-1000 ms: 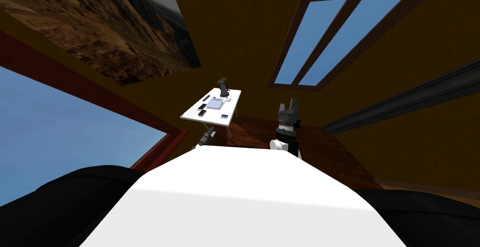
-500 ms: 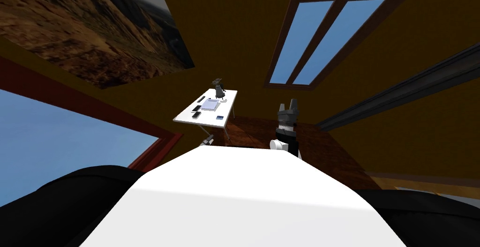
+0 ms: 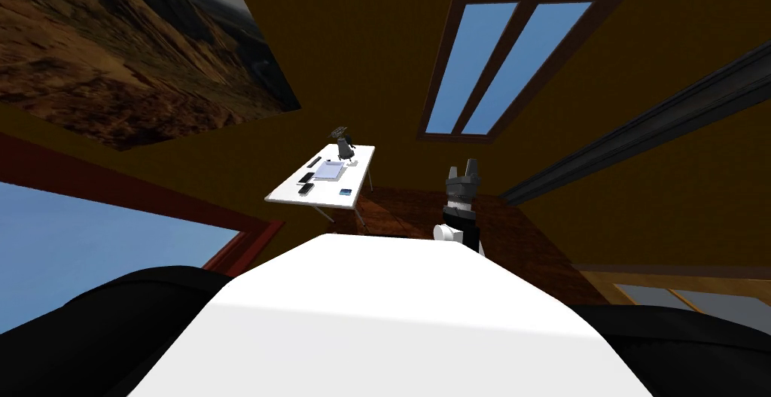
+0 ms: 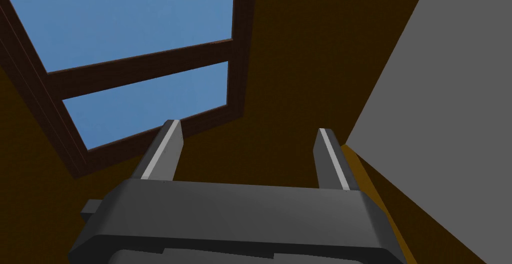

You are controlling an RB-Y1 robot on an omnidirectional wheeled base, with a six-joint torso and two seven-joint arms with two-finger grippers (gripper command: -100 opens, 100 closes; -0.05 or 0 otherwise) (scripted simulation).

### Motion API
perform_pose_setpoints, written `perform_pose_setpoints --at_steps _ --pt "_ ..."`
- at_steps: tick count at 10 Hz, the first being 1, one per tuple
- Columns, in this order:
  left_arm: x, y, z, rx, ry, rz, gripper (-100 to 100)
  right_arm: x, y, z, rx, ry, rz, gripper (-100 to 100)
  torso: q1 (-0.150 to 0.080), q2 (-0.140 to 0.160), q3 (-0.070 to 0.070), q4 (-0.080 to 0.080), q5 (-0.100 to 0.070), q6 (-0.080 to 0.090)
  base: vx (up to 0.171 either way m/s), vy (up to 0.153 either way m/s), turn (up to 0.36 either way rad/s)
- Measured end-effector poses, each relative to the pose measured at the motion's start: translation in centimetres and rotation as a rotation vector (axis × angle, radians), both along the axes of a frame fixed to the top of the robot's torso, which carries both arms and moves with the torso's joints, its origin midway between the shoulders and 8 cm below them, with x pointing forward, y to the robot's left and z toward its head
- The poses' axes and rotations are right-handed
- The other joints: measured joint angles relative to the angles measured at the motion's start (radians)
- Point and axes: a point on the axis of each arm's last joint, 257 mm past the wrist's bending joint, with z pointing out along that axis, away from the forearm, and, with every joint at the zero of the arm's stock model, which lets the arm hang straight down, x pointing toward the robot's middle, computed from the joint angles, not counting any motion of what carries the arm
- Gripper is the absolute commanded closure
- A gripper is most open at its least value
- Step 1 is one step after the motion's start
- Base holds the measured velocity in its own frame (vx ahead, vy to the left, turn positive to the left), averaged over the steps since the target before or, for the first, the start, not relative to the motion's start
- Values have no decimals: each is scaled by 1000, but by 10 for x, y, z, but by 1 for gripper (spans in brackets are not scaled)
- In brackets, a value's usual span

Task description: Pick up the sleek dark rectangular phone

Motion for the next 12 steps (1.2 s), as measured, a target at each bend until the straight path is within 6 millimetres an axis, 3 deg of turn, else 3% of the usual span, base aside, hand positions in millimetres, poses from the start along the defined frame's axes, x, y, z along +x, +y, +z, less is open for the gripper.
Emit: perform_pose_setpoints --at_steps 5,6,9,12 --pt "-72 58 -38 129 186 -69 -100 0 0 0 0 0 0 0 2 -1 -1 0 0 0 43 -40 -76" --pt "-75 65 -37 143 197 -75 -100 0 0 0 0 0 0 0 3 0 0 0 0 0 31 -25 -143" --pt "-117 105 -46 219 302 -112 -100 0 0 0 0 0 0 0 2 -2 -1 0 0 0 48 -22 -79" --pt "-148 141 -40 292 387 -152 -100 0 0 0 0 0 0 0 2 -3 -2 -1 0 0 52 -11 -63"
